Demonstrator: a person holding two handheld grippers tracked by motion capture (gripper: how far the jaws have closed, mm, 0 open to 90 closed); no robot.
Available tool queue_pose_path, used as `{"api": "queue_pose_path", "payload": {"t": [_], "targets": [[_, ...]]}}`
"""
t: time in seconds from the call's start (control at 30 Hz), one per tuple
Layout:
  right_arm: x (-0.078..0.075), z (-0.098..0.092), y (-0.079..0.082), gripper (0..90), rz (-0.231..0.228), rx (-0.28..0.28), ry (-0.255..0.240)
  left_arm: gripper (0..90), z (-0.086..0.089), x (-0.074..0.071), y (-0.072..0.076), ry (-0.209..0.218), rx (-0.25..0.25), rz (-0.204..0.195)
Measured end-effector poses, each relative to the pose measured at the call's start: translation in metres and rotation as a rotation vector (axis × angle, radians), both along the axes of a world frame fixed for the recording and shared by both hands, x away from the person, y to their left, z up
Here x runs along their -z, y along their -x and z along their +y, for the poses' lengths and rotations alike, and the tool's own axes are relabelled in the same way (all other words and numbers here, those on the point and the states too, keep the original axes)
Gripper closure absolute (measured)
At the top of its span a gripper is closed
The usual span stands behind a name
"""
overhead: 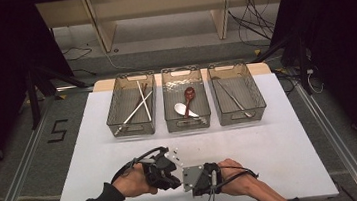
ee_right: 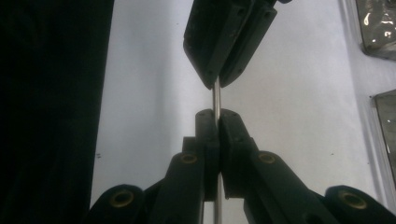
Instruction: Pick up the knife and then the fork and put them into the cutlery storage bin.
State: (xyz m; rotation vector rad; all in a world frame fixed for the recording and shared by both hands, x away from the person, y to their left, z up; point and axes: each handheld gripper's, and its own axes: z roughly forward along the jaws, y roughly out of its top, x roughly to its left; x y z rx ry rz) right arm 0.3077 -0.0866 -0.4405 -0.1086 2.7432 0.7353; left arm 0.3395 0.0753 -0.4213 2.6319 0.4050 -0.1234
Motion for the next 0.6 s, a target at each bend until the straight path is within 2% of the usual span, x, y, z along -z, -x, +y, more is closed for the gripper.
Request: {"api": "queue_pose_path", "payload": {"t": [0.03,0.07,0.2,0.33,0.4,0.6], "targets": [[0.0,0.0,0.0,88.0,-0.002,0.002,0.005,80.9,0.001,-0.002,-0.001,0.01,-0.013,-0.001],[-0.001,-0.001,0.002,88.1,0.008,0.034,0.016,76.3,0.002,-0.004,-0.002,0.019,-0.024,-0.006],[-0.001,-0.003,0.0,88.1,-0.004,0.036,0.019,59.3,0.008,-0.011,-0.006,0.064,-0.083,-0.024],[-0.002,-0.007,-0.003,88.0,-0.012,0.063,0.02,43.9,0.015,-0.017,-0.009,0.108,-0.153,-0.067],[-0.003,-0.009,-0.005,88.1,-0.016,0.077,0.02,40.1,0.021,-0.02,-0.012,0.148,-0.194,-0.081],[-0.004,-0.015,-0.011,88.0,-0.013,0.119,0.013,35.6,0.039,-0.033,-0.016,0.253,-0.26,-0.14]]}}
